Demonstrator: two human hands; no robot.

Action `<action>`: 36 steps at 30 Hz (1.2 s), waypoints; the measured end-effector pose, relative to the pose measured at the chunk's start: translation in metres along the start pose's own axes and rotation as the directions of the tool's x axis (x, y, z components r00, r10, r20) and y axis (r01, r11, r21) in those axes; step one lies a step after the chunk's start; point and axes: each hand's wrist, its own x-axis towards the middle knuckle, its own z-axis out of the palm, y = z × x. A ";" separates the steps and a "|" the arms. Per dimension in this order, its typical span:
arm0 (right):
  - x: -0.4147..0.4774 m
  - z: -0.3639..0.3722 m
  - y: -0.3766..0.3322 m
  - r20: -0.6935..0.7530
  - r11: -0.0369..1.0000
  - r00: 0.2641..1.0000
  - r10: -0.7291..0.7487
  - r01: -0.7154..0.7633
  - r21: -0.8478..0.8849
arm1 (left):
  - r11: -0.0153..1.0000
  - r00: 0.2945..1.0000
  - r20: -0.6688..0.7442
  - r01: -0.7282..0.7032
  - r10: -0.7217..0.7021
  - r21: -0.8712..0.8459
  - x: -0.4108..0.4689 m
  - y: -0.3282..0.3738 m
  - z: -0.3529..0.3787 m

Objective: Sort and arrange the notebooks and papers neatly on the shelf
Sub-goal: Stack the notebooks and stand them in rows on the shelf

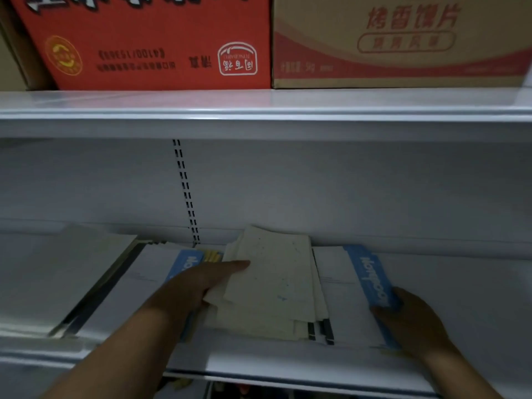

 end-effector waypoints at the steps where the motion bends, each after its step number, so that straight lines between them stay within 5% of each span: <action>1: 0.000 0.002 0.001 -0.013 1.000 1.000 -0.007 0.007 0.018 | 1.000 1.000 0.009 -0.003 0.003 0.029 0.002 0.002 0.003; 6: 0.000 -0.001 0.009 -0.054 0.999 0.999 -0.001 0.003 0.048 | 0.998 0.997 0.041 -0.064 0.064 0.004 0.007 0.000 0.017; 11: -0.004 -0.022 0.014 -0.013 0.949 0.995 0.095 -0.095 -0.302 | 0.986 0.986 0.067 -0.145 0.150 -0.081 0.005 -0.018 0.036; 12: -0.006 -0.024 0.009 -0.053 0.962 0.997 0.054 -0.067 -0.266 | 0.975 0.978 0.062 -0.193 0.201 -0.113 0.002 -0.021 0.038; 14: -0.014 -0.023 -0.013 -0.124 0.995 0.992 -0.037 0.048 0.088 | 0.933 0.946 0.031 -0.313 0.323 -0.174 -0.005 -0.025 0.037; 16: -0.026 -0.021 -0.053 0.007 0.870 0.997 -0.082 0.068 0.488 | 0.874 0.894 -0.019 -0.442 0.448 -0.203 -0.016 -0.027 0.031; 19: -0.041 -0.008 -0.101 0.246 0.665 0.907 -0.341 0.048 0.745 | 0.771 0.802 -0.078 -0.592 0.592 -0.237 -0.034 -0.030 0.012; 22: -0.046 0.001 -0.123 0.170 0.558 0.885 -0.434 0.115 0.822 | 0.722 0.752 -0.146 -0.659 0.643 -0.211 -0.044 -0.033 -0.004; 29: -0.064 0.052 -0.106 -0.051 0.547 0.964 -0.260 0.191 0.815 | 0.755 0.747 -0.120 -0.655 0.654 0.036 -0.033 -0.061 -0.004; 36: -0.060 0.051 -0.095 0.095 0.569 0.946 -0.310 0.104 0.816 | 0.662 0.659 -0.119 -0.749 0.743 -0.012 -0.028 -0.078 0.007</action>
